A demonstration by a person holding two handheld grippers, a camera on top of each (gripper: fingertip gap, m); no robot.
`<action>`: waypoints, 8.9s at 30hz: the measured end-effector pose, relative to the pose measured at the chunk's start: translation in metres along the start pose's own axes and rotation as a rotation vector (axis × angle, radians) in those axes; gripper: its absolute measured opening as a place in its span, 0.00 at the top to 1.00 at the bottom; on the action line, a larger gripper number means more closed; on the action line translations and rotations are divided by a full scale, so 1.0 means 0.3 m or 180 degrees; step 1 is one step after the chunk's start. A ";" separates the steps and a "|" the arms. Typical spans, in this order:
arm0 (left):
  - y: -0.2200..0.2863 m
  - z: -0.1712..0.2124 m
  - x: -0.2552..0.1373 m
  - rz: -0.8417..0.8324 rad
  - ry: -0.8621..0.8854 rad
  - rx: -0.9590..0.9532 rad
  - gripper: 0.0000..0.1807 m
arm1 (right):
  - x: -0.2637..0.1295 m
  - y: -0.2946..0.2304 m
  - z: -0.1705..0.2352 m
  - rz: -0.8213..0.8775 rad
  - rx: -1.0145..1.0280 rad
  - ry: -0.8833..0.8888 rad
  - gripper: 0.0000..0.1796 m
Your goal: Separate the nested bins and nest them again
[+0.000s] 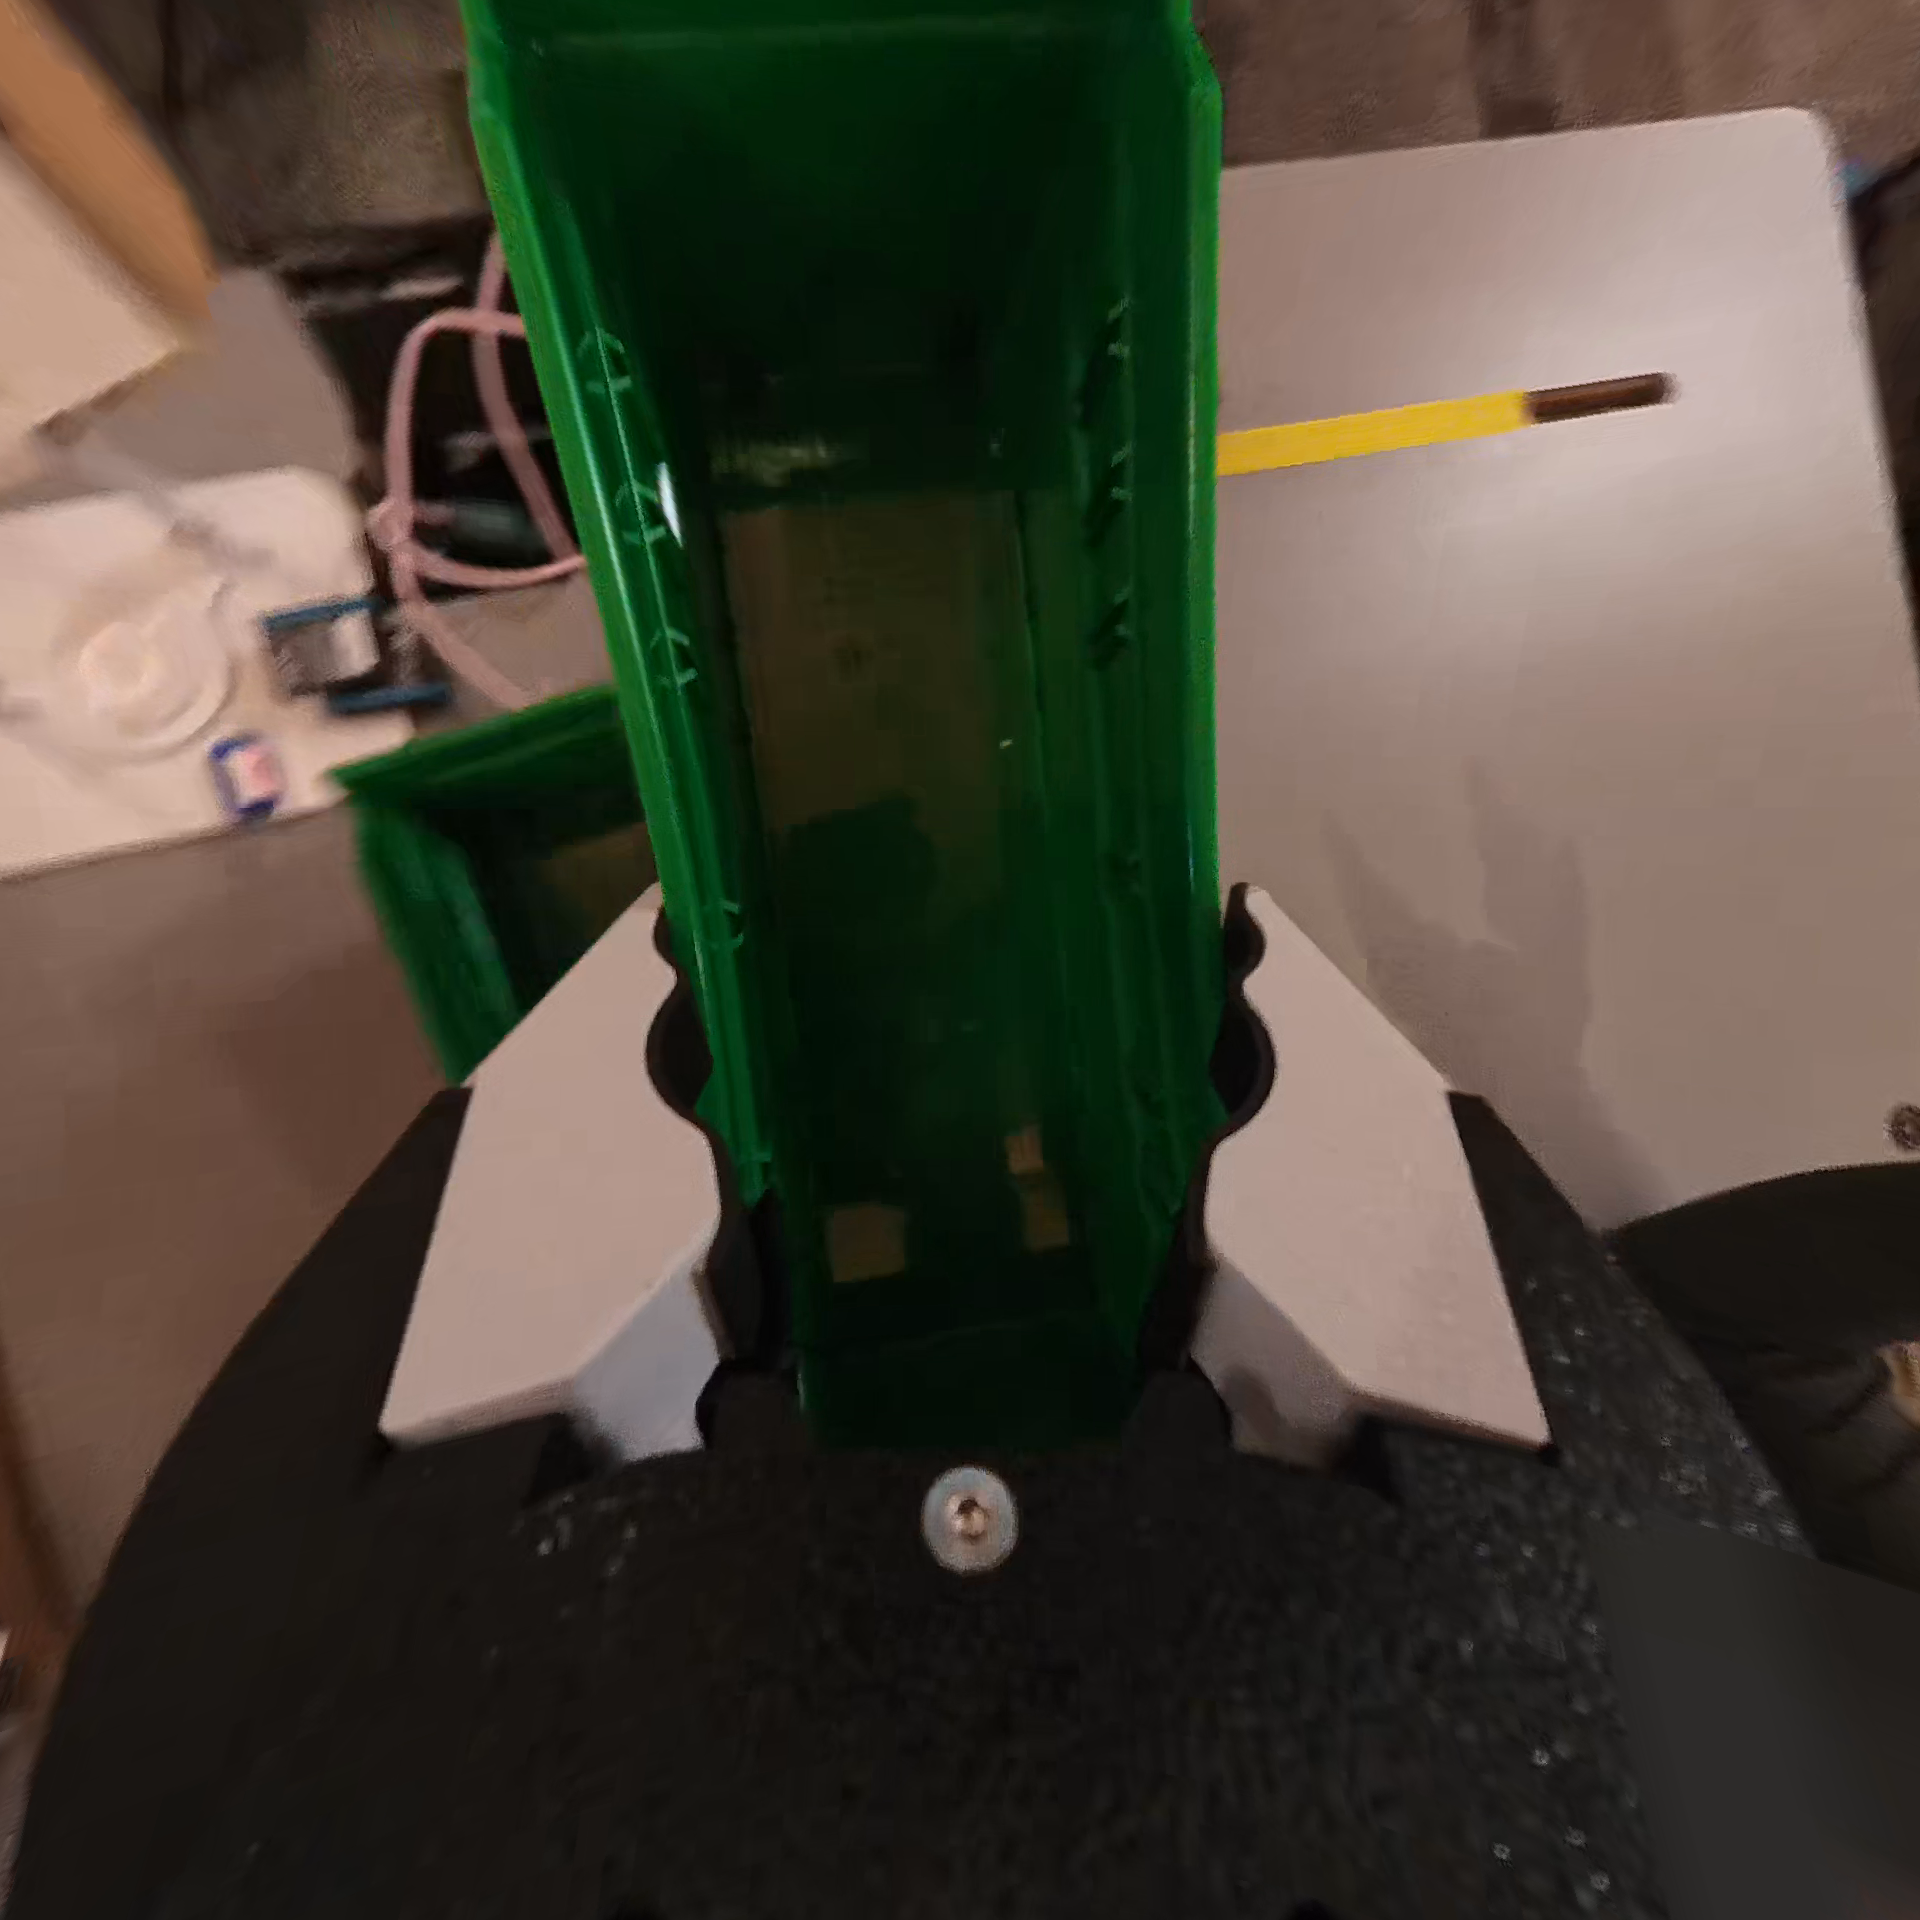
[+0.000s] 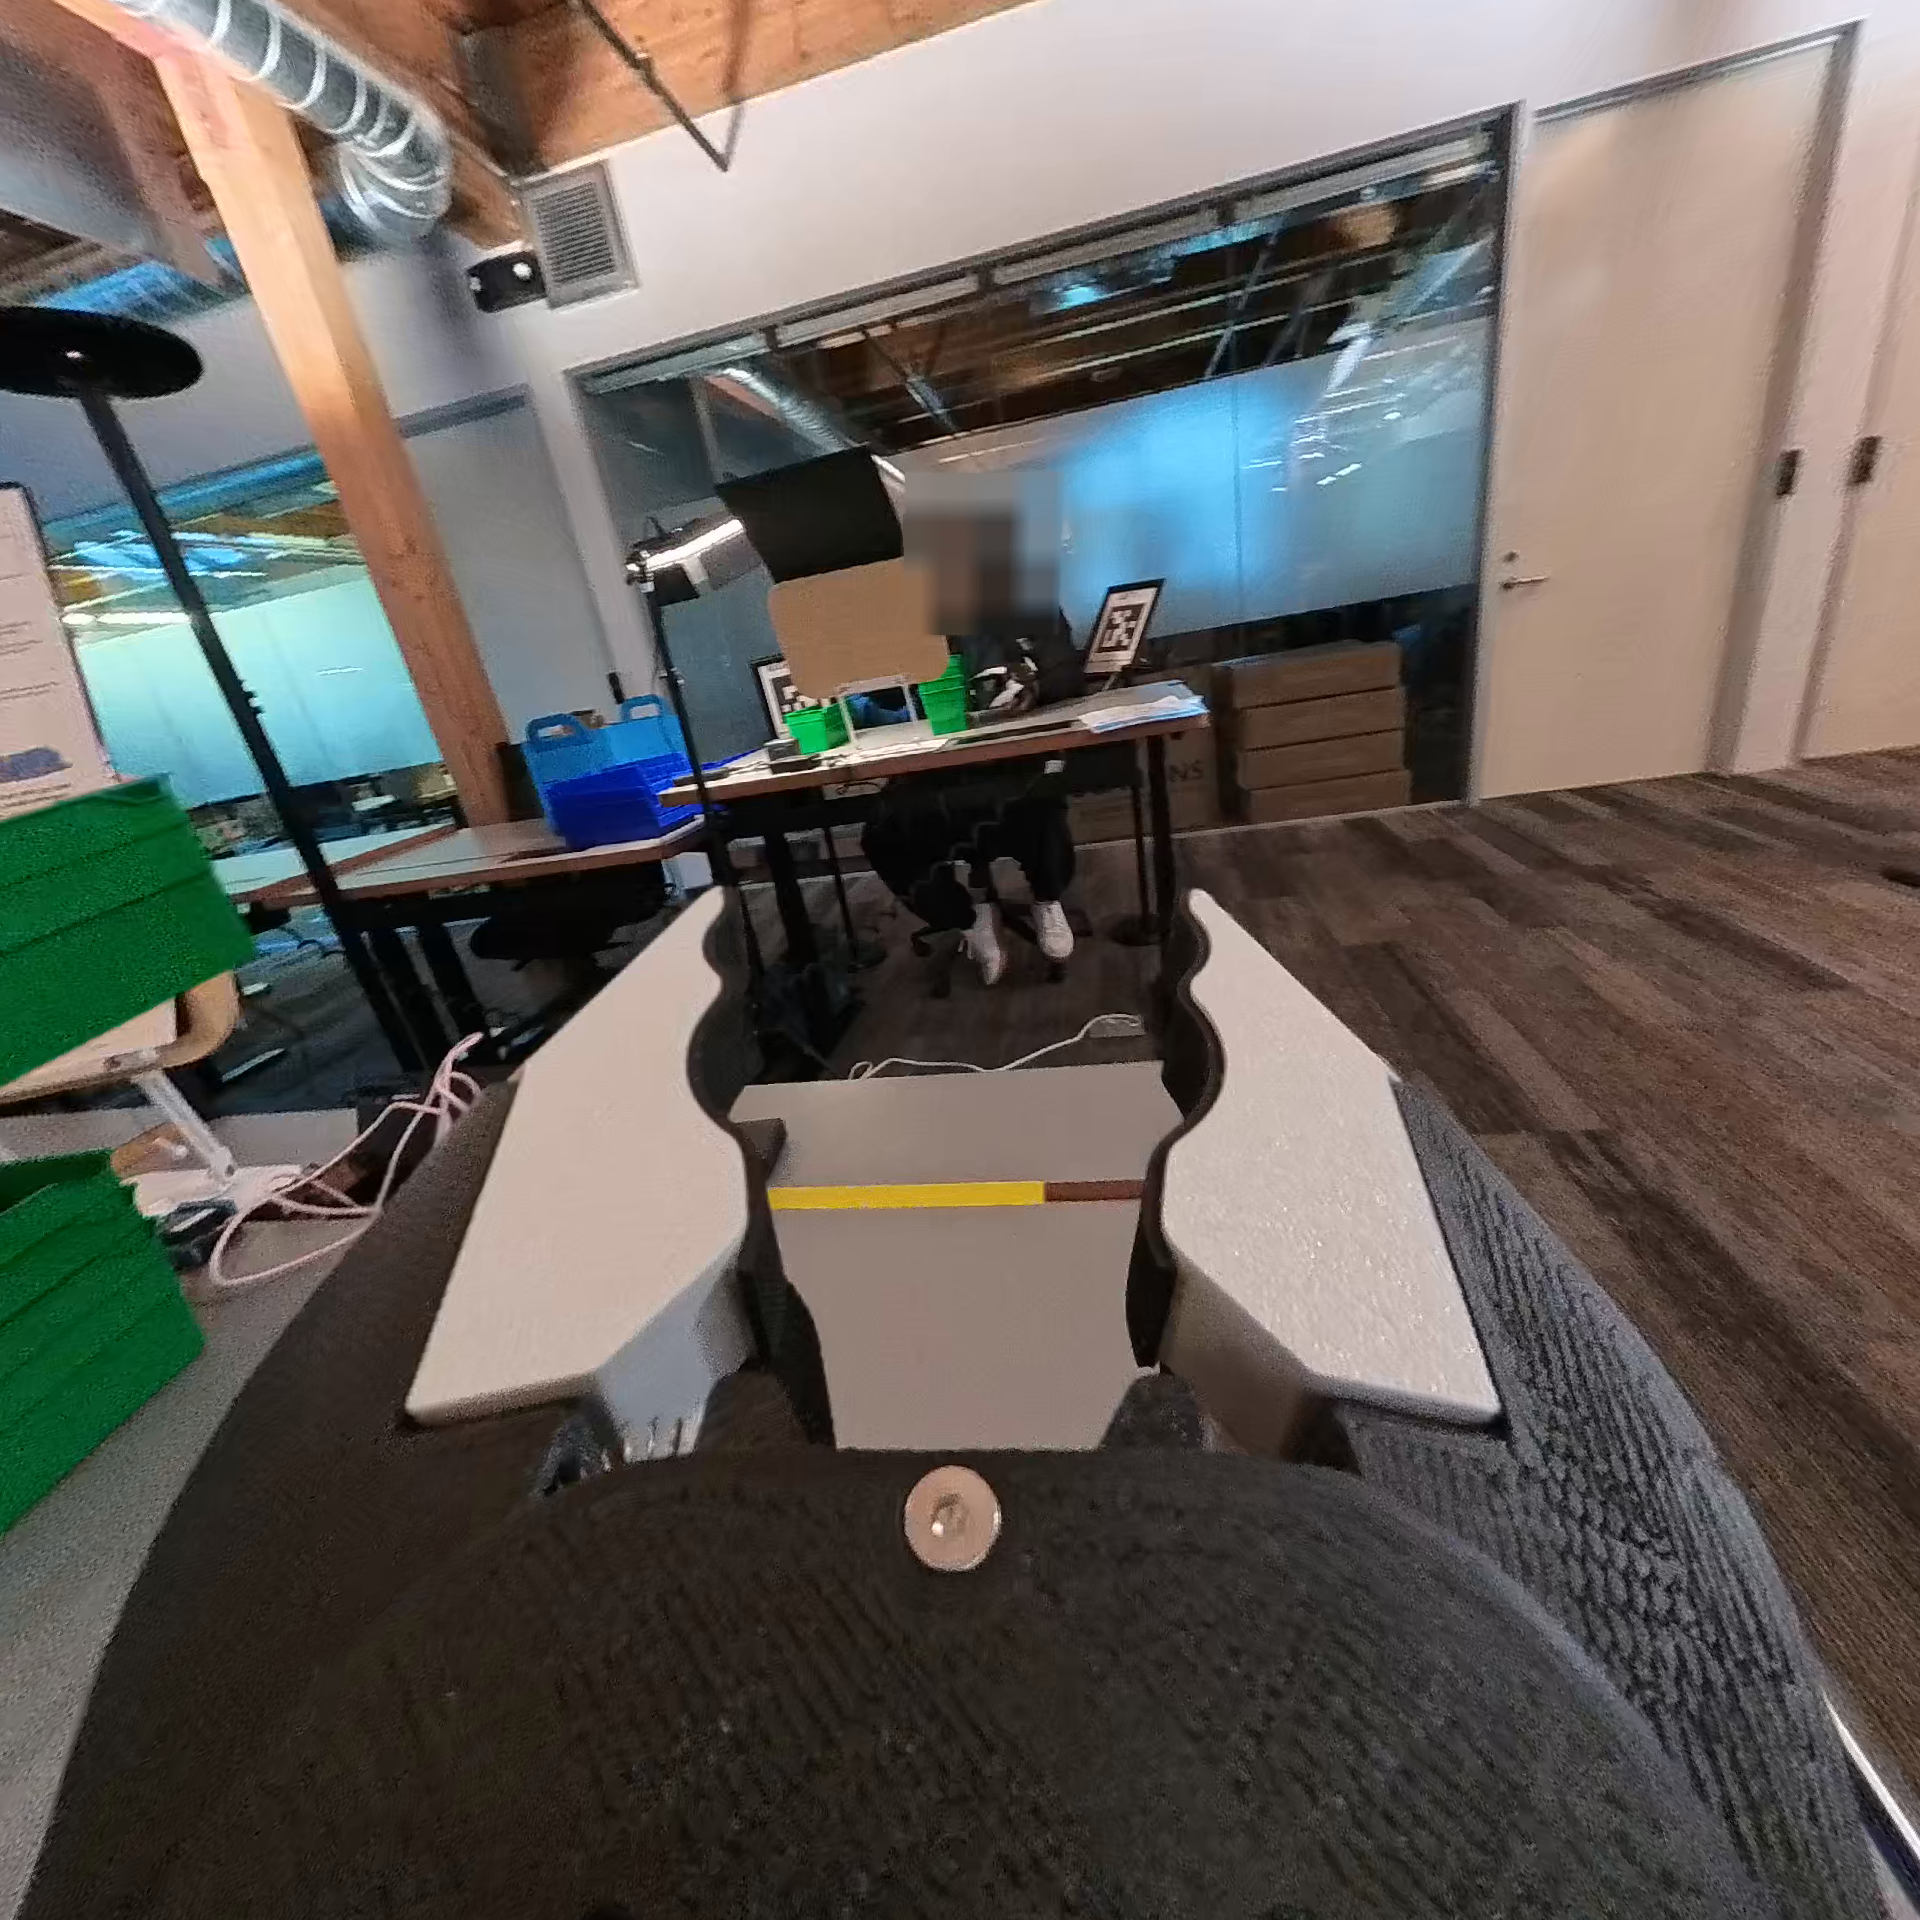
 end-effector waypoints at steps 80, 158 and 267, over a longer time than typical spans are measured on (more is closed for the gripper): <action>-0.467 0.466 0.261 -0.0229 -0.0886 -0.0582 0.43 | 0.075 -0.100 0.033 -0.0429 0.0286 -0.0044 0.59; -0.610 0.510 0.194 -0.0587 -0.0539 -0.0900 0.48 | 0.109 -0.209 0.036 -0.1139 0.0663 0.0006 0.64; -0.424 0.630 0.345 -0.0303 -0.1375 -0.0347 0.32 | 0.157 -0.334 0.160 -0.1340 0.0161 -0.0682 0.65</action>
Point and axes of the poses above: each gripper's, where its closed fingertips meet, x out along the fingers, z out of its underside, y = z × x across the jaws, the point moved 2 cm from there along -x, back along the fingers, and after that the axes turned 4 degrees about -z, right-handed, at the moved point
